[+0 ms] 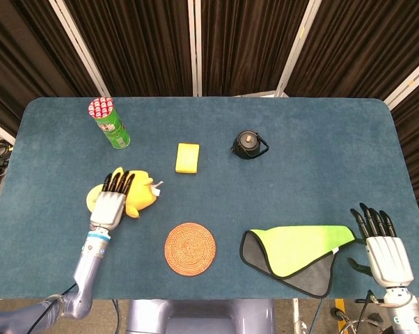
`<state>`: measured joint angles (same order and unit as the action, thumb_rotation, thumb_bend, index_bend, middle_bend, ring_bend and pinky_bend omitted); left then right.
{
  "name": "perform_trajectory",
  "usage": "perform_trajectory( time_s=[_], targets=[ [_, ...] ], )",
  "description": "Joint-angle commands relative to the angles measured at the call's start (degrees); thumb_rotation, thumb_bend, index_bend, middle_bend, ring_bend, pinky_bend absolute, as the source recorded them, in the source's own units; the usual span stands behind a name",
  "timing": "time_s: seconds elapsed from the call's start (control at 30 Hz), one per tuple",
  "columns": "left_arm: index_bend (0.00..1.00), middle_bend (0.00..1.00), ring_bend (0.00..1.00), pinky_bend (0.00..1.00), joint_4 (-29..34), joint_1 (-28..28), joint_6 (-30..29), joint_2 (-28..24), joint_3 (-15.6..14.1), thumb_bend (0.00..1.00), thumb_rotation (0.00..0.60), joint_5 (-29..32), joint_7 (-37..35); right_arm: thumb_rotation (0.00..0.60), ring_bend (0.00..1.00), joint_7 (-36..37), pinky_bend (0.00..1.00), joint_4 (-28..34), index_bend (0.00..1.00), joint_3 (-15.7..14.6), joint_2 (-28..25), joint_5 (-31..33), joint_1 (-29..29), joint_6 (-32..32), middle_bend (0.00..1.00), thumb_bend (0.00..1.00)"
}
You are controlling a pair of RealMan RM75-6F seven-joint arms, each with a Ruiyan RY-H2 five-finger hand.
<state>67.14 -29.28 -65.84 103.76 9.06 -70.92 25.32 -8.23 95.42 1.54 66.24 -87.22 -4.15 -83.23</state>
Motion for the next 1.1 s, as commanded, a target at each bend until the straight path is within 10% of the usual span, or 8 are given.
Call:
perform_trajectory(
  time_s=[0.03, 0.83, 1.1],
  targets=[
    [0.0, 0.0, 0.0, 0.0, 1.5, -0.5, -0.7, 0.5, -0.2, 1.0, 0.6, -0.7, 1.4, 0.6, 0.0, 0.0, 0.0, 0.0, 0.0, 0.0, 0.0, 0.0, 0.0, -0.1, 0.0, 0.02],
    [0.0, 0.0, 0.0, 0.0, 17.0, 9.7, -18.4, -14.0, -5.2, 0.99, 0.6, -10.7, -4.4, 0.6, 0.0, -0.8, 0.0, 0.2, 0.0, -0.2, 0.2, -0.5, 0.2, -0.5, 0.0, 0.02],
    [0.0, 0.0, 0.0, 0.0, 18.9, 17.1, -27.7, -19.4, -7.1, 0.51, 0.6, -11.5, -2.0, 0.6, 0.0, -1.7, 0.0, 0.2, 0.0, -0.5, 0.2, -1.1, 0.3, -0.7, 0.0, 0.02]
  ],
)
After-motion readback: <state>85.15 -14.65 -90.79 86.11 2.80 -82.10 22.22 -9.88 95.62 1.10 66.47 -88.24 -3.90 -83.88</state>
